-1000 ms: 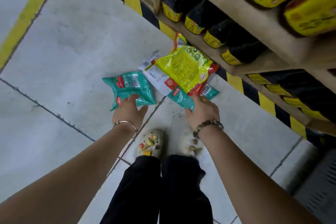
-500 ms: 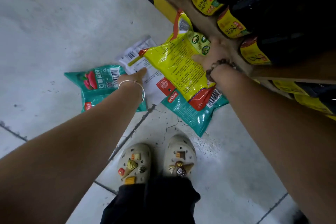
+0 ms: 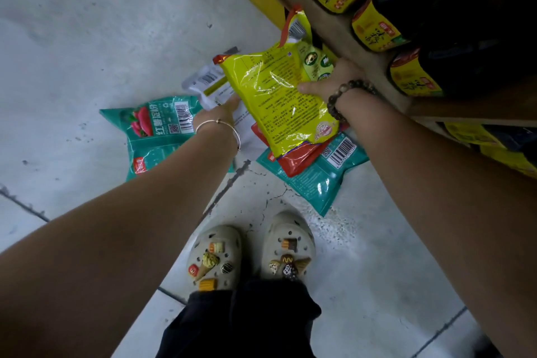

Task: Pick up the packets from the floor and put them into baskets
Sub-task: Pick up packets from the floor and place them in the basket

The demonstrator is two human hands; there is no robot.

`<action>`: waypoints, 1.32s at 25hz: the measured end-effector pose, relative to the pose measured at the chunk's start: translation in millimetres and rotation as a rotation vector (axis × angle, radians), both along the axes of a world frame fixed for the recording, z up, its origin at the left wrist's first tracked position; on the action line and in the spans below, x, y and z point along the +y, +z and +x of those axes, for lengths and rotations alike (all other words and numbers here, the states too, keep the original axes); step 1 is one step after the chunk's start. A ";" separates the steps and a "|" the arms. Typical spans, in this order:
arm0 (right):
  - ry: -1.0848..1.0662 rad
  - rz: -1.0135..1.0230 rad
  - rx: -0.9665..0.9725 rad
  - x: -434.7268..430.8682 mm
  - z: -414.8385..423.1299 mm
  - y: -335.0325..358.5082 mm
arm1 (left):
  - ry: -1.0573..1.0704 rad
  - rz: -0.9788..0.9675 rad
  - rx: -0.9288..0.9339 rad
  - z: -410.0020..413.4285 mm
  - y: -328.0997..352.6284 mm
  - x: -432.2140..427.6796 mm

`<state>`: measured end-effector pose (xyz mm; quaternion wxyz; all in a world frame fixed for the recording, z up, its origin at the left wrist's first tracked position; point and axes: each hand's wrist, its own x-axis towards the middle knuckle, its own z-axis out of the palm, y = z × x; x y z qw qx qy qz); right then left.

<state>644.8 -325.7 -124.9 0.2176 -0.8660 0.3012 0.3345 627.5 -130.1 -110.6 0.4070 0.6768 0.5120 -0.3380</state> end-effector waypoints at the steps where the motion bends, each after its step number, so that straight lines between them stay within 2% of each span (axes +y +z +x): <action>1: 0.024 0.026 0.014 0.9 -0.1 3.3 | -0.023 0.030 -0.014 -0.1 -1.4 2.6; 3: 0.022 0.113 0.015 2.6 -5.5 9.0 | -0.128 0.085 -0.022 -0.9 0.6 15.6; 5: -0.093 0.247 -0.061 2.6 -19.9 17.9 | -0.260 0.119 -0.007 -5.7 11.9 27.7; 8: -0.263 0.368 -0.210 -1.0 -50.6 40.4 | -0.242 0.083 -0.121 -13.1 31.4 49.0; 10: -0.313 0.380 -0.245 -9.8 -72.8 60.7 | -0.249 0.070 -0.189 -17.1 50.8 57.5; 14: -0.519 0.375 -0.280 -20.1 -121.7 104.0 | -0.205 -0.090 -0.245 -25.1 89.6 66.4; 24: -1.005 0.306 -0.307 1.6 -240.5 239.5 | -0.427 -0.209 -0.326 -76.9 210.1 29.0; 27: -1.083 0.296 -0.347 -2.5 -261.7 274.5 | -0.406 -0.285 -0.341 -85.6 240.0 13.1; 33: -1.264 0.324 -0.434 -38.6 -326.9 327.9 | -0.628 -0.380 -0.404 -123.5 283.2 -43.4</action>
